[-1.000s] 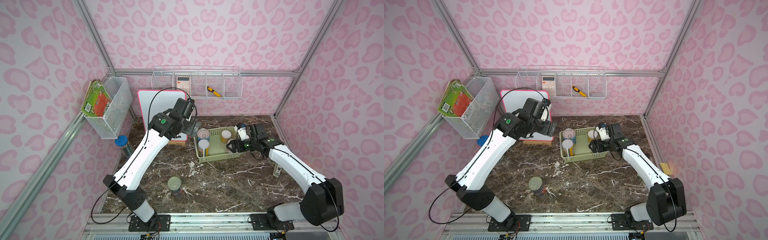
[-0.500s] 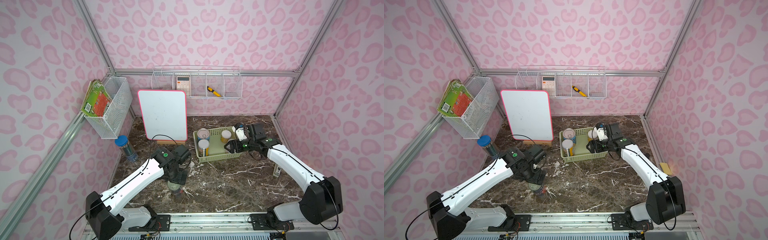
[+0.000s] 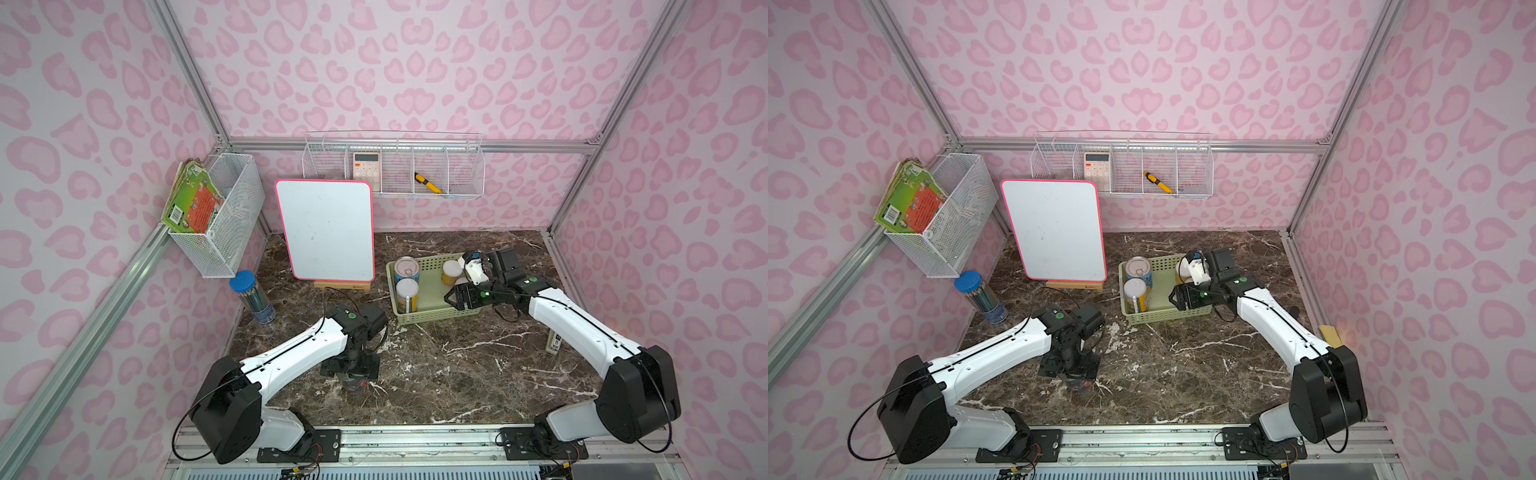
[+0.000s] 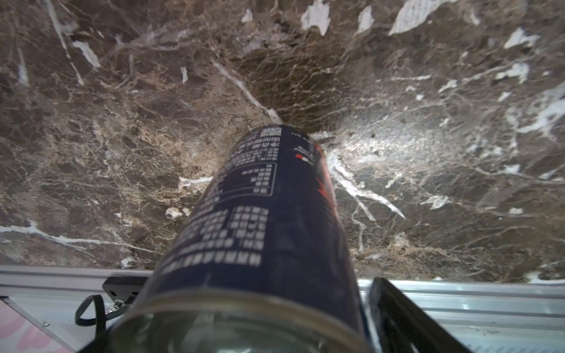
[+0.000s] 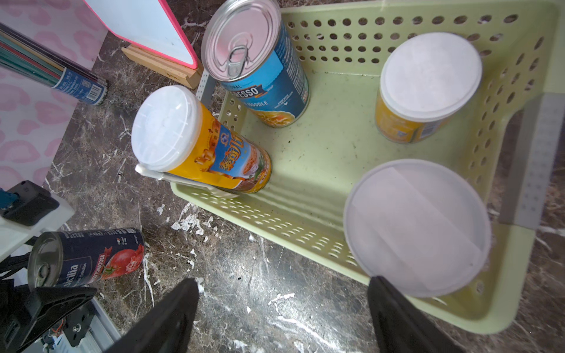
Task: Put the canned food in the basket
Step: Pick up the canned food from the center of the board.
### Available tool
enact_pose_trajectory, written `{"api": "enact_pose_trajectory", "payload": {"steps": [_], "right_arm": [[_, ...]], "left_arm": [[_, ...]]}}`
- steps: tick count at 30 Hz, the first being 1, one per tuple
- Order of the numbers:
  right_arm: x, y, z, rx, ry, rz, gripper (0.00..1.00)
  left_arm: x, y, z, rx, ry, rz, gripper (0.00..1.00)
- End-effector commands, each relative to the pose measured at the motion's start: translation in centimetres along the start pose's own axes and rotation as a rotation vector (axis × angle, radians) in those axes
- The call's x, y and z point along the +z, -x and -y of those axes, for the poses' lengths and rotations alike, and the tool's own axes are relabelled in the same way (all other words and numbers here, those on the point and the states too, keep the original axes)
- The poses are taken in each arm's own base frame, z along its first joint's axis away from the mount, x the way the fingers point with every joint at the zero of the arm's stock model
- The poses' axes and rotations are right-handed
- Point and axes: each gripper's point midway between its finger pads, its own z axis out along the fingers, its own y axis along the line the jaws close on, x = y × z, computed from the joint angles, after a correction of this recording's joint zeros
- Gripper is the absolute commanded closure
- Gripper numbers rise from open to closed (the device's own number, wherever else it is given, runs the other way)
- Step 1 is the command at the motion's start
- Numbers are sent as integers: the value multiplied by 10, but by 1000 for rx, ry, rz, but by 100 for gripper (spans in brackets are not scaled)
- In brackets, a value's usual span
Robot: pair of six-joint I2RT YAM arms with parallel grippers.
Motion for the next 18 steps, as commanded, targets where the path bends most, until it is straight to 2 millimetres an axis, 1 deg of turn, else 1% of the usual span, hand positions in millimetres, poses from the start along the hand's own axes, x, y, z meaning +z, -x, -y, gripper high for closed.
{"api": "enact_pose_trajectory", "payload": {"steps": [1, 2, 5, 6, 8, 11, 13, 14, 15, 18], "right_arm": [[1, 1, -1, -19, 3, 9, 10], [1, 0, 0, -19, 3, 8, 10], [2, -1, 0, -19, 3, 6, 10], [2, -1, 0, -18, 3, 6, 10], [2, -1, -1, -20, 6, 8, 10], [2, -4, -2, -21, 5, 6, 11], [2, -5, -1, -23, 3, 8, 11], [2, -4, -1, -23, 3, 9, 11], [2, -4, -1, -22, 2, 8, 11], [2, -4, -1, -23, 2, 10, 11]], "left_arm": [[8, 4, 3, -35, -9, 3, 2], [10, 5, 3, -36, -7, 5, 6], [14, 10, 7, -28, -14, 12, 25], [15, 12, 5, -27, 0, 15, 28], [15, 16, 1, -27, 30, 28, 39], [12, 20, 0, -24, 35, 51, 60], [7, 22, 0, -14, 32, 67, 71], [3, 24, 1, -8, 29, 78, 75], [0, 25, 1, 1, 29, 82, 78], [-21, 31, 0, 28, 42, 110, 84]]}}
